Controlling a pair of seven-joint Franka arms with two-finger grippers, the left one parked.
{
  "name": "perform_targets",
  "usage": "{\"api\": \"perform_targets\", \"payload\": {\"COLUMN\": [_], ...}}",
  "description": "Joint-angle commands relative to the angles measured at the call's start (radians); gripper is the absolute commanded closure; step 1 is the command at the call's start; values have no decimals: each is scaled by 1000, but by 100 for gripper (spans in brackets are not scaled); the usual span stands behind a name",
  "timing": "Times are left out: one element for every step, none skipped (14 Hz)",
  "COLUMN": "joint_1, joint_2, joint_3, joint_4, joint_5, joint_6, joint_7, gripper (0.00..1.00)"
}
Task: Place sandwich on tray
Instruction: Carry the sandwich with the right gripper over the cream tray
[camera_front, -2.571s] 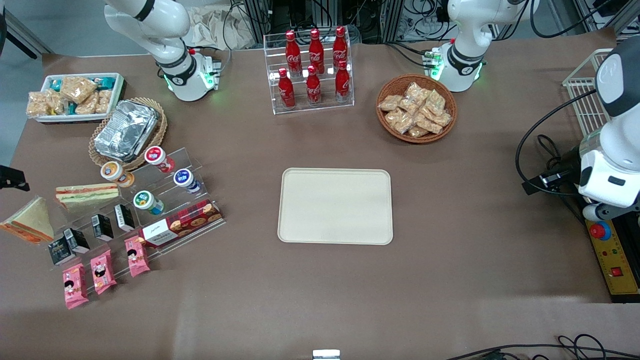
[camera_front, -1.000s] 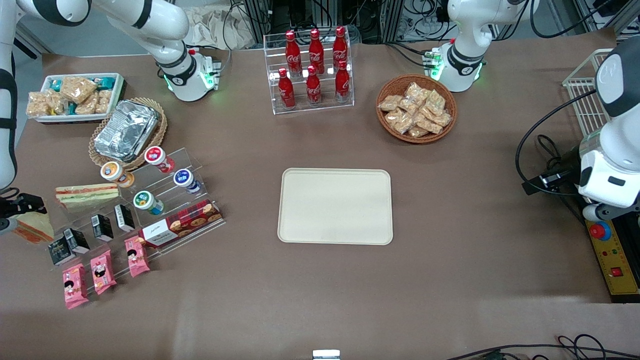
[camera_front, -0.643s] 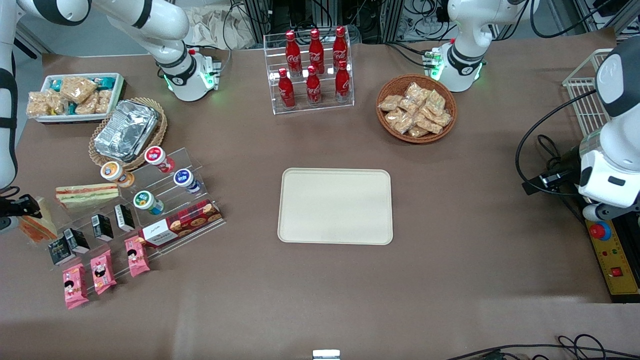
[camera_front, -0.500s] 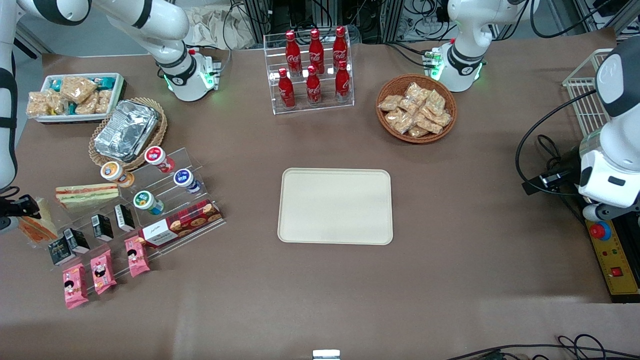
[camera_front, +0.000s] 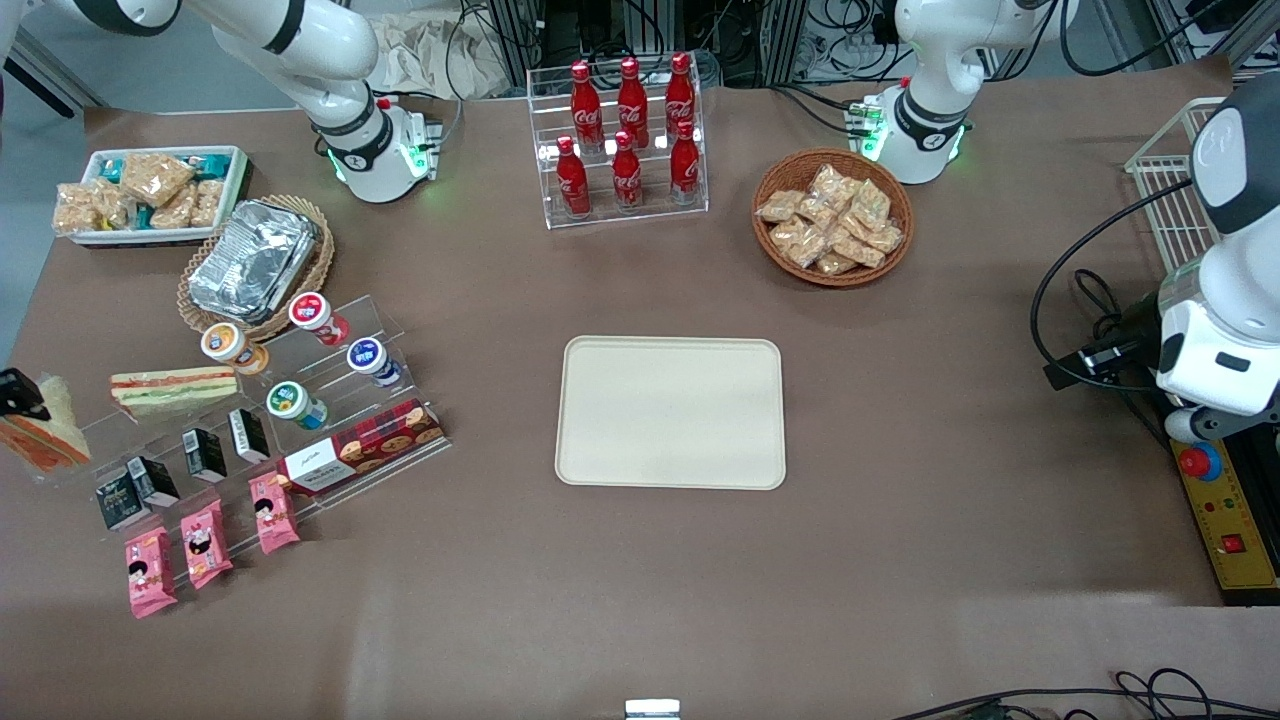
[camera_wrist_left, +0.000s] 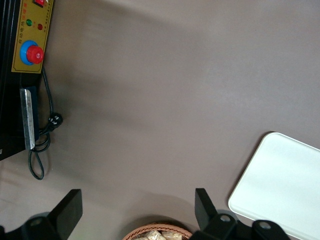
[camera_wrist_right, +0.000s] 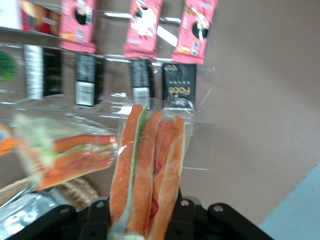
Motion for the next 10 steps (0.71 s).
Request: {"api": "perform_targets", "payload": {"joint_1": [71, 100, 137, 178, 221, 269, 318, 366, 416, 465], "joint_2": [-22, -35, -60, -84, -100, -117, -120, -120, -120, -112], "joint_3": [6, 6, 9, 15, 15, 20, 21, 24, 24, 30], "joint_4": [114, 131, 133, 133, 133, 133, 133, 133, 133, 133], "joint_5": [12, 15, 16, 21, 24, 24, 24, 24, 24, 24], "joint_6": [-144, -176, -190, -192, -196, -205, -215, -218, -216, -204], "joint_7": [-10, -7, -4, 0, 4, 17, 42, 50, 53, 60], "gripper": [76, 76, 76, 76, 76, 76, 75, 75, 75, 75]}}
